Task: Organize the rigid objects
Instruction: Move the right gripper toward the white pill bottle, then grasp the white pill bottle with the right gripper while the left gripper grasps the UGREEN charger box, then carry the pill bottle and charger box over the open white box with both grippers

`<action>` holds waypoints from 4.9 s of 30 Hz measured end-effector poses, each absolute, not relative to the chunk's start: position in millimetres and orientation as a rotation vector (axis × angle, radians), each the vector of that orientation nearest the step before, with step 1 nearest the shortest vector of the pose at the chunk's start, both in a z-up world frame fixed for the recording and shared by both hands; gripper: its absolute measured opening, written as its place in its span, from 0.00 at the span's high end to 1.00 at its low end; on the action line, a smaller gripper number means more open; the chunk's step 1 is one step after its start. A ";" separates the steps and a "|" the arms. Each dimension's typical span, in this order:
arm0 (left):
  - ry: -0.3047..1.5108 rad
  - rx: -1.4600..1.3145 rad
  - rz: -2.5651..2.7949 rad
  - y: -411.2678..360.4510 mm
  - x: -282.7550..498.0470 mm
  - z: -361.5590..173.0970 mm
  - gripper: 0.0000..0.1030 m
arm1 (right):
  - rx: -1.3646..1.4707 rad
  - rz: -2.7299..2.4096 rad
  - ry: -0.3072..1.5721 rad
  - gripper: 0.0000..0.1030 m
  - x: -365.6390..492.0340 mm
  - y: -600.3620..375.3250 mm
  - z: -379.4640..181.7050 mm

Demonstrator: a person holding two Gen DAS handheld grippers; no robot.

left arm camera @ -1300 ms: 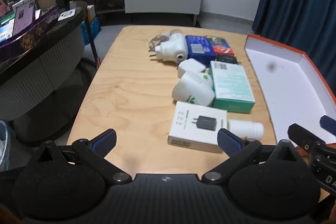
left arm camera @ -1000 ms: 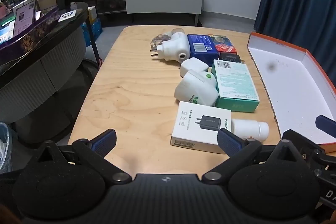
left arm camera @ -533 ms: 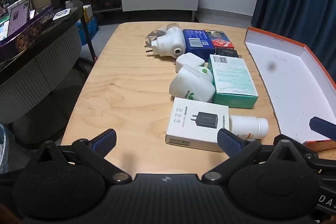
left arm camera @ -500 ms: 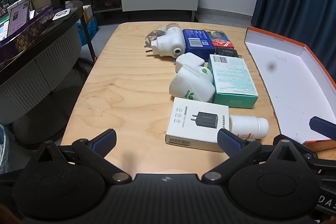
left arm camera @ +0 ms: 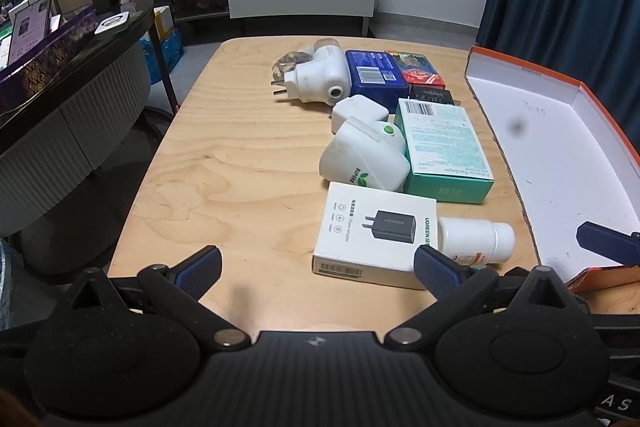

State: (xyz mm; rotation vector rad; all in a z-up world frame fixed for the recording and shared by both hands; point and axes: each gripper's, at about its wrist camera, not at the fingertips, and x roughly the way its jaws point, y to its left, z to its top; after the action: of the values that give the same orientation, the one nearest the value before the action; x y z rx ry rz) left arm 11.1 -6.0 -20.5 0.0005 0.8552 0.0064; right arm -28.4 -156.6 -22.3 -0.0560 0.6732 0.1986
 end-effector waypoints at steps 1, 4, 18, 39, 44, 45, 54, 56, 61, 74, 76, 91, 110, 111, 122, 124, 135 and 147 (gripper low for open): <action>0.856 0.000 0.005 -6.1 11.4 -21.2 0.00 | -0.059 0.202 0.674 0.11 -28.0 -156.1 -22.8; 0.862 0.001 0.004 -5.7 12.7 -23.3 0.00 | -0.067 0.213 0.681 0.11 -26.4 -155.0 -24.7; 0.871 -0.008 -0.008 -6.1 17.2 -26.4 0.00 | -0.147 0.277 0.698 0.11 -11.9 -146.9 -34.1; 0.879 -0.021 -0.003 6.1 26.4 -30.7 0.00 | -0.237 0.431 0.750 0.20 29.1 -131.7 -46.5; 0.878 -0.022 -0.014 6.0 28.6 -31.5 0.00 | -0.227 0.438 0.764 0.28 32.7 -131.7 -48.7; 0.878 -0.022 -0.017 5.4 29.1 -31.6 0.00 | -0.224 0.438 0.765 0.28 32.6 -132.4 -48.6; 0.873 -0.022 -0.045 -4.5 33.9 -33.2 0.00 | -0.201 0.361 0.736 0.28 21.9 -151.5 -36.6; 0.867 -0.022 -0.049 -8.0 35.8 -34.1 0.00 | -0.206 0.343 0.725 0.28 19.2 -155.2 -33.6; 0.881 -0.002 -0.052 -18.4 42.6 -38.3 0.00 | -0.184 0.312 0.708 0.28 14.2 -163.0 -26.8; 0.855 0.039 -0.046 -22.3 42.0 -42.2 0.23 | -0.154 0.286 0.690 0.28 9.3 -170.4 -19.8; 0.837 0.039 -0.039 -23.0 39.5 -38.3 0.23 | -0.152 0.282 0.687 0.28 8.3 -171.0 -18.5; 0.757 0.025 -0.062 -44.9 32.6 -1.3 0.23 | -0.100 0.201 0.665 0.28 3.8 -190.4 -2.0; 0.718 0.057 -0.188 -104.6 36.3 16.1 0.23 | -0.011 0.005 0.668 0.28 -10.0 -250.3 15.3; 0.717 0.061 -0.193 -107.6 36.9 16.0 0.23 | -0.006 -0.002 0.667 0.28 -10.6 -253.8 15.6; 0.705 0.089 -0.246 -134.8 43.2 20.9 0.23 | 0.032 -0.067 0.659 0.28 -12.6 -283.0 19.7; 0.702 0.093 -0.253 -138.7 45.7 22.0 0.23 | 0.033 -0.072 0.659 0.28 -11.8 -286.0 20.1; 0.694 0.105 -0.273 -154.4 57.1 24.4 0.23 | 0.041 -0.103 0.664 0.28 -2.0 -299.8 20.8; 0.689 0.110 -0.283 -164.8 70.3 28.8 0.23 | 0.044 -0.122 0.670 0.28 20.1 -312.2 22.2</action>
State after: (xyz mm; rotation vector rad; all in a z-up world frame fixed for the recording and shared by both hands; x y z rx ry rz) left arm 70.3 -164.8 28.8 0.1104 0.6886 -0.2827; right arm 20.1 -312.2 22.2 0.0437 0.6702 -0.1224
